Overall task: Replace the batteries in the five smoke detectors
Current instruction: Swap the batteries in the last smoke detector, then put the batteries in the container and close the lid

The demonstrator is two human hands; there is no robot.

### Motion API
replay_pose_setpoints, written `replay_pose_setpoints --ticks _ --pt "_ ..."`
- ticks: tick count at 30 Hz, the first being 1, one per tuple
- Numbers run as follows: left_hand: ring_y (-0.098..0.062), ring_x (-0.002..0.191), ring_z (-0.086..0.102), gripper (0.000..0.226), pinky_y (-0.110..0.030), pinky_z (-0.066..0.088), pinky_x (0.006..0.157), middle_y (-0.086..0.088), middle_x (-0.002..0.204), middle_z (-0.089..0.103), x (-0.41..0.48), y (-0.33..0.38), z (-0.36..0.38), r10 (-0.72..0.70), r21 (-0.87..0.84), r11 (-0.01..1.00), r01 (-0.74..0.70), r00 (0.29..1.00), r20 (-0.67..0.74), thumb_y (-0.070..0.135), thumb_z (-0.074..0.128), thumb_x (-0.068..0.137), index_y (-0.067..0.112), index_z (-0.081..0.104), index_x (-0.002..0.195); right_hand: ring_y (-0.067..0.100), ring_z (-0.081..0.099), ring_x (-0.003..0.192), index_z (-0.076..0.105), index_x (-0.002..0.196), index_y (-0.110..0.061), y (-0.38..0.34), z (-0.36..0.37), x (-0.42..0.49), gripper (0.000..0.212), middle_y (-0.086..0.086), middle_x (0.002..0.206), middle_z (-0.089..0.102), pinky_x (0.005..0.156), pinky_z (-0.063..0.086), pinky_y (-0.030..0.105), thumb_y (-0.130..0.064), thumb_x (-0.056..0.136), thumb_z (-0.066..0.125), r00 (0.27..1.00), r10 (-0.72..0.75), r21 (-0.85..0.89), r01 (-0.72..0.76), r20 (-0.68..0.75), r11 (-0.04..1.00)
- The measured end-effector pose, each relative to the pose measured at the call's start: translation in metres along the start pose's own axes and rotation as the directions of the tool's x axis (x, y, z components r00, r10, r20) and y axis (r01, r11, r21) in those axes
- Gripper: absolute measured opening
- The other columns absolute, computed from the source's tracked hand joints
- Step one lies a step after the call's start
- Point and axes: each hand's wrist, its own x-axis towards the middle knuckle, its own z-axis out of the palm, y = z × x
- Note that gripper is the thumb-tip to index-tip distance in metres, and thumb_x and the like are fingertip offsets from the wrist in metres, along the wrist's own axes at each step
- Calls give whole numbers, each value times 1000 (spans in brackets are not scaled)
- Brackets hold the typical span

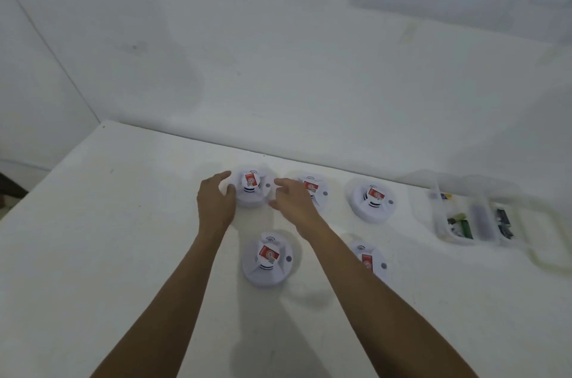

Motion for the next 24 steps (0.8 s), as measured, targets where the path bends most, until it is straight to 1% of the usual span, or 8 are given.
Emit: replay_pose_setpoints --ticks 4,6,9,12,14,19,21,24 --pt "-20 118 52 28 -32 45 99 -1 121 57 -27 33 6 159 -94 982 -167 984 -87 9 52 94 16 64 119 19 71 90 60 121 -13 4 -38 -18 35 9 110 67 93 54 39 -7 91 43 999 -22 149 26 -26 989" --pt "-15 111 54 26 -20 44 90 7 113 55 -42 55 16 221 -117 966 -230 972 -85 9 52 95 19 66 114 21 71 87 66 107 -14 8 -62 -30 28 8 100 69 90 55 40 -5 91 44 996 -52 204 66 -75 977" --pt "-5 103 54 25 -3 36 79 9 114 55 -63 87 42 262 -180 949 -259 965 -12 11 52 95 23 66 112 24 70 89 65 106 -11 16 -107 -54 28 8 97 70 87 57 34 -2 93 42 989 -80 209 105 -127 972" --pt "0 97 56 24 -1 40 75 6 112 61 -83 113 75 324 -249 921 -298 943 70 10 54 94 27 66 106 23 71 86 66 109 -11 33 -155 -71 29 9 97 71 81 57 31 -6 93 43 975 -82 196 124 -206 973" --pt "-4 95 60 23 0 40 74 4 109 64 -98 128 100 352 -272 912 -307 927 132 9 54 93 22 68 106 23 70 85 67 107 -12 46 -189 -82 27 9 96 72 79 57 30 -6 93 45 960 -69 209 129 -272 969" --pt "0 90 62 20 -6 45 82 2 106 70 -137 155 163 402 -316 896 -311 870 286 9 56 94 17 69 108 21 70 79 67 106 -12 83 -268 -108 24 7 94 71 74 56 32 -9 94 46 899 -86 122 152 -429 981" --pt "-2 87 63 18 -17 51 82 0 104 70 -149 162 187 376 -314 910 -271 858 349 13 58 94 20 69 107 19 68 75 67 102 -13 100 -293 -116 22 6 94 69 73 55 33 -9 94 48 871 -90 64 137 -482 988" --pt "-4 81 63 18 -33 56 77 -6 105 69 -169 176 219 278 -308 940 -147 853 441 15 58 94 19 66 110 22 67 89 68 103 -16 128 -328 -123 21 3 99 69 84 54 37 -13 93 51 822 -116 -70 93 -558 993"
